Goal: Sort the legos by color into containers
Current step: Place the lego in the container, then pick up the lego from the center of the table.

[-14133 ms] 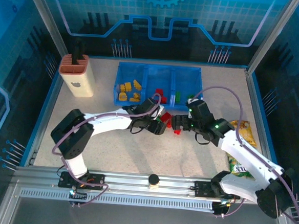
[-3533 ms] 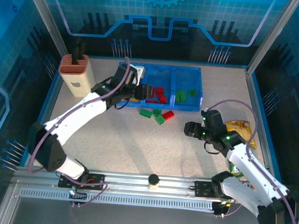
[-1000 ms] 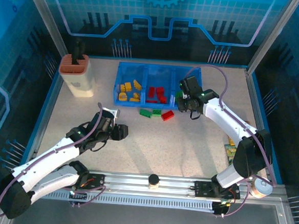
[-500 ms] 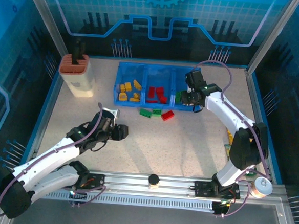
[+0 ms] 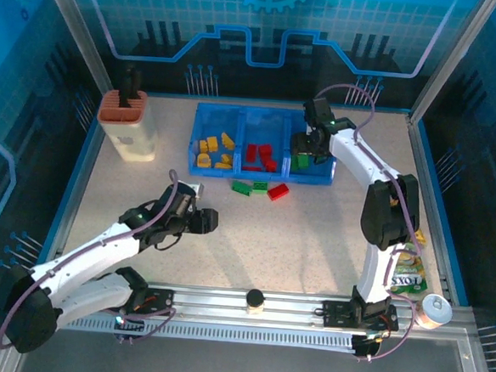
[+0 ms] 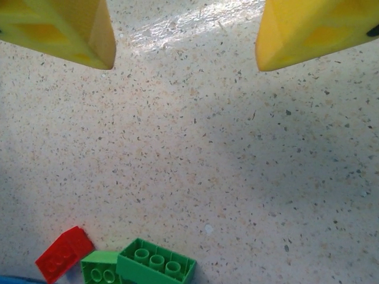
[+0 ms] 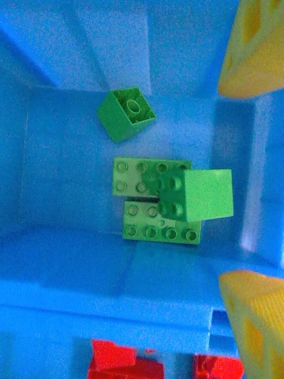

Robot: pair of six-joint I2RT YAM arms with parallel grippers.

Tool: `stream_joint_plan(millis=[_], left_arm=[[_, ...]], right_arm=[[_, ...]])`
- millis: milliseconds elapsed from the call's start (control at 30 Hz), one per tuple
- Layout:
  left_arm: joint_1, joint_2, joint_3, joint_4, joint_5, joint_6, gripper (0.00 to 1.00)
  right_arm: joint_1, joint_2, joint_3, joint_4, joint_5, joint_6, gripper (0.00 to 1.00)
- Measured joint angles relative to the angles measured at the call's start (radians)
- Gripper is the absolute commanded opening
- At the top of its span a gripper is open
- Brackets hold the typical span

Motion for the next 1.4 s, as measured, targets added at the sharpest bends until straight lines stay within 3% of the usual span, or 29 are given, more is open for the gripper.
stream_joint_plan(millis=[233,433,733,1200,1400], left_arm=[[-0.003,0.204,0.103,0.037,0.013,0.037,0.84],[-0.003,0.492,0.339,0.038,0.004,0.135,0.86],[-0.003,0.849,0.639,-0.046,-0.088,0.262,0.88],[-0.003,1.007,0.791,-0.145,-0.159,0.367,0.89],[-0.003,1.041,0.822,-0.166,-0.155,0.370,0.83]], right_arm=[[0.022,-0.217,-0.154,0.027,-0.005,0.013,0.90],[0.044,-0.468,-0.352,0.083,-0.026,0.033,0.94],[0.037,-0.676,-0.597,0.102,-0.031,0.058,0.96],[0.002,-0.776,-0.721,0.143,-0.065,0.092,0.97],[-0.002,-0.797,-0.741,0.151,-0.076,0.100,0.96]])
